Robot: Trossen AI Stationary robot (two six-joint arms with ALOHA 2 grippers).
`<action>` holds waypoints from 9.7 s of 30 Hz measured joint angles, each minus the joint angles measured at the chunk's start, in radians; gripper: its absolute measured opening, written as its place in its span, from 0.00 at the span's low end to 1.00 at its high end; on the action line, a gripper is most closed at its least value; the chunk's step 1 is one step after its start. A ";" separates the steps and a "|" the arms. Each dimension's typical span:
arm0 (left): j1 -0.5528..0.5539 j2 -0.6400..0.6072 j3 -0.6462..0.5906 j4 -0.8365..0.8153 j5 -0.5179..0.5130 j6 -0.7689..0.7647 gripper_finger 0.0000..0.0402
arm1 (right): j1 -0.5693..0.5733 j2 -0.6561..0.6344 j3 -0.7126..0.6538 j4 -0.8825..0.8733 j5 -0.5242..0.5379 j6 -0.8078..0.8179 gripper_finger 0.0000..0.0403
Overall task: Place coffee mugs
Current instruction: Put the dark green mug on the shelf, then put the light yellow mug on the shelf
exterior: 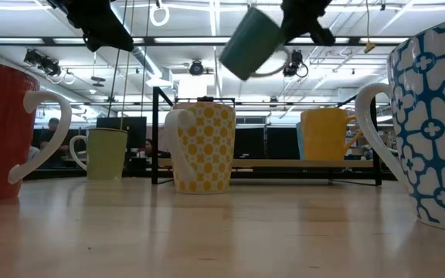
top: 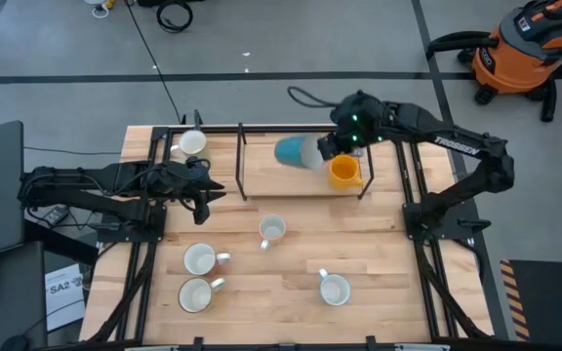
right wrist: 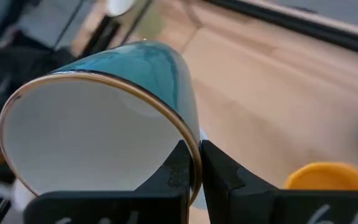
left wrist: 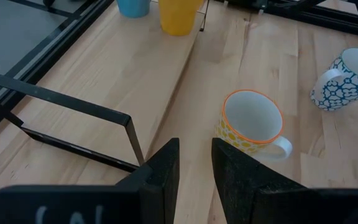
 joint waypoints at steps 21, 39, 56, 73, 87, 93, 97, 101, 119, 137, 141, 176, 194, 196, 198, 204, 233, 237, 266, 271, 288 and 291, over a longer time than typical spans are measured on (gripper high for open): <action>0.000 0.000 0.000 0.001 0.000 0.002 0.25 | -0.221 0.227 -0.002 -0.061 -0.051 -0.145 0.07; 0.000 0.000 0.000 0.013 0.000 0.002 0.25 | -0.288 0.253 -0.002 -0.151 -0.031 -0.114 0.07; 0.000 0.000 0.000 0.014 -0.001 0.002 0.25 | -0.293 0.254 -0.002 -0.186 -0.026 -0.107 0.09; 0.000 0.000 0.000 0.014 -0.001 0.002 0.25 | -0.293 0.254 -0.002 -0.161 -0.024 -0.063 0.09; 0.000 0.000 0.000 0.014 -0.001 0.011 0.25 | -0.305 0.254 -0.051 -0.111 -0.005 -0.064 0.09; 0.000 0.000 0.000 0.014 0.000 0.011 0.25 | -0.305 0.254 -0.051 -0.111 0.008 -0.065 0.09; 0.000 0.000 0.000 0.014 0.000 0.010 0.25 | -0.305 0.254 -0.057 -0.098 0.028 -0.065 0.09; 0.000 0.000 0.000 0.014 -0.001 0.010 0.25 | -0.304 0.253 -0.094 -0.074 0.018 -0.065 0.09; 0.000 0.000 0.000 0.014 0.000 0.010 0.25 | -0.306 0.251 -0.106 -0.056 -0.003 -0.065 0.10; 0.000 0.000 0.000 0.014 0.000 0.010 0.25 | -0.306 0.253 -0.107 -0.052 -0.003 -0.096 0.12; 0.000 0.000 0.000 0.014 0.000 0.010 0.25 | -0.306 0.254 -0.108 -0.049 -0.003 -0.096 0.13; 0.000 0.000 0.000 0.014 0.000 0.010 0.25 | -0.308 0.254 -0.108 0.007 -0.007 -0.118 0.19; 0.000 0.000 0.000 0.014 0.000 0.010 0.25 | -0.309 0.254 -0.108 0.007 -0.008 -0.118 0.33; 0.000 0.000 0.000 0.014 0.000 0.010 0.25 | -0.309 0.254 -0.108 0.007 -0.008 -0.118 0.35; 0.000 0.000 0.000 0.014 0.000 0.010 0.25 | -0.309 0.254 -0.108 0.007 -0.008 -0.118 0.35; 0.000 0.000 0.000 0.014 0.000 0.010 0.25 | -0.308 0.254 -0.107 0.006 -0.012 -0.118 0.35; 0.000 0.000 0.000 0.014 0.000 0.010 0.25 | -0.352 0.252 -0.107 0.007 -0.084 -0.118 0.35; 0.000 0.000 0.000 0.014 0.000 0.009 0.25 | -0.360 0.250 -0.107 0.007 -0.088 -0.118 0.35; 0.000 0.000 0.000 0.014 0.002 -0.016 0.25 | -0.168 -0.082 -0.107 0.067 -0.111 -0.117 0.35; -0.001 0.000 0.000 0.014 0.085 -0.210 0.25 | -0.072 -0.065 -0.107 0.067 -0.103 -0.161 0.35; -0.434 0.000 0.001 -0.083 0.396 -1.322 0.22 | 0.136 -0.024 -0.108 0.067 -0.016 -0.394 0.35; -0.525 0.008 0.001 -0.087 0.395 -1.477 0.22 | 0.159 -0.024 -0.108 0.066 0.027 -0.432 0.35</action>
